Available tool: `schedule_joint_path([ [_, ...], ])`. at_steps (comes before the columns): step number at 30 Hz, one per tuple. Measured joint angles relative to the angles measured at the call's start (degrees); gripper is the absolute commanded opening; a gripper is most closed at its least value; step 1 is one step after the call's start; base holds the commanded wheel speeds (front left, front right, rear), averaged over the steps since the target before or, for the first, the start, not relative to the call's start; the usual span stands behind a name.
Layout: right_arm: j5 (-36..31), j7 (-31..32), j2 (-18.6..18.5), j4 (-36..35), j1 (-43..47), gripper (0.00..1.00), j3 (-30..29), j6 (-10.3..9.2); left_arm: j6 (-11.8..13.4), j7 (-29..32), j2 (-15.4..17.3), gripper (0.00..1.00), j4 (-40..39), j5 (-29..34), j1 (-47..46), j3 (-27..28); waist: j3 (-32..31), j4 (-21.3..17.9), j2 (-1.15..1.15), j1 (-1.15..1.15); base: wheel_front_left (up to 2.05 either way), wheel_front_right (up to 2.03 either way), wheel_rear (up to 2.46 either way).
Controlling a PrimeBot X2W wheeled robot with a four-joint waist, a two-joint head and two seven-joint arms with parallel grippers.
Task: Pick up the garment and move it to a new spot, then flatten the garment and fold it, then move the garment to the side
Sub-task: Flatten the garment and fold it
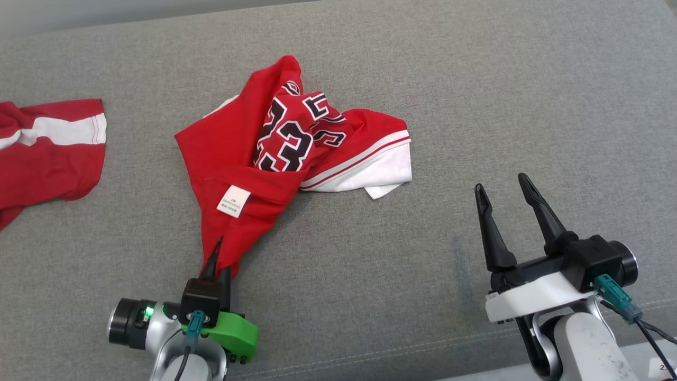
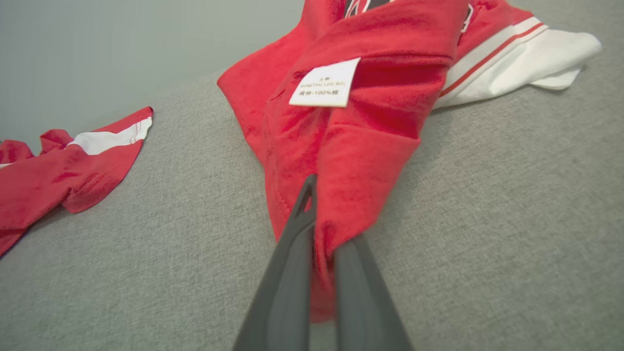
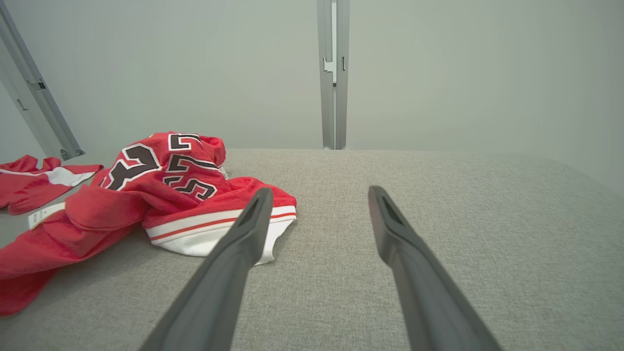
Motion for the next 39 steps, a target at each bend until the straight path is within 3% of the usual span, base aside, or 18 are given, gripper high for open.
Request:
schedule_joint_path([
  [1, 0.0, 0.0, 0.0, 0.2, 0.1, 1.0, 0.0, 0.0, -0.5, 0.0, -0.4, 0.0, 0.6, 0.0, 0.2, 0.2, -0.1, 0.0, 0.0, 0.0, 0.0, 0.0, 0.0],
  [3, -0.3, 0.0, 0.0, 0.8, 0.1, 1.0, 0.1, 0.0, -1.9, 0.0, -1.9, 0.55, 2.0, -0.6, 0.2, 1.0, -0.4, 0.2, 0.0, 0.0, 0.0, 0.0, 0.0],
  [4, -0.5, 0.0, 0.0, 1.1, 0.1, 1.0, 0.1, 0.0, -2.8, 0.0, -2.6, 1.0, 2.4, -1.0, 0.2, 1.3, -0.5, 0.3, 0.0, 0.0, 0.0, 0.0, 0.0],
  [13, -1.5, 0.0, 0.0, 4.8, -0.8, 1.0, -0.3, 0.0, -11.0, 0.0, -7.4, 1.0, -0.7, -7.8, 2.1, 6.8, -1.3, 2.9, 0.0, 0.0, 0.0, 0.0, 0.0],
  [18, -3.2, 0.0, 0.0, 10.8, -2.9, 1.0, -1.2, 0.0, -13.5, 0.0, -8.3, 1.0, -6.4, -11.6, 5.5, 9.4, -1.6, 5.3, 0.0, 0.0, 0.0, 0.0, 0.0],
  [24, -5.8, 0.0, 0.0, 21.0, -8.4, 1.0, -2.6, 0.0, -13.9, 0.0, -8.5, 1.0, -13.8, -14.0, 7.8, 10.4, -1.6, 9.0, 0.0, 0.0, 0.0, 0.0, 0.0],
  [27, -6.4, 0.0, -0.1, 26.9, -11.7, 1.0, -3.4, 0.0, -12.9, 0.0, -8.5, 1.0, -17.0, -15.0, 8.0, 10.1, -1.5, 10.9, 0.0, 0.0, 0.0, 0.0, 0.0],
  [33, -6.9, 0.0, -0.9, 37.4, -16.8, 1.0, -3.8, 0.0, -11.0, 0.0, -8.5, 1.0, -19.7, -16.4, 8.0, 8.8, -0.9, 14.5, 0.0, 0.0, 0.0, 0.0, 0.0],
  [39, -5.3, 0.0, -1.3, 42.8, -20.1, 1.0, -4.2, 0.0, -10.0, 0.0, -8.5, 1.0, -20.5, -16.7, 8.0, 8.5, -0.2, 16.9, 0.0, 0.0, 0.0, 0.0, 0.0],
])
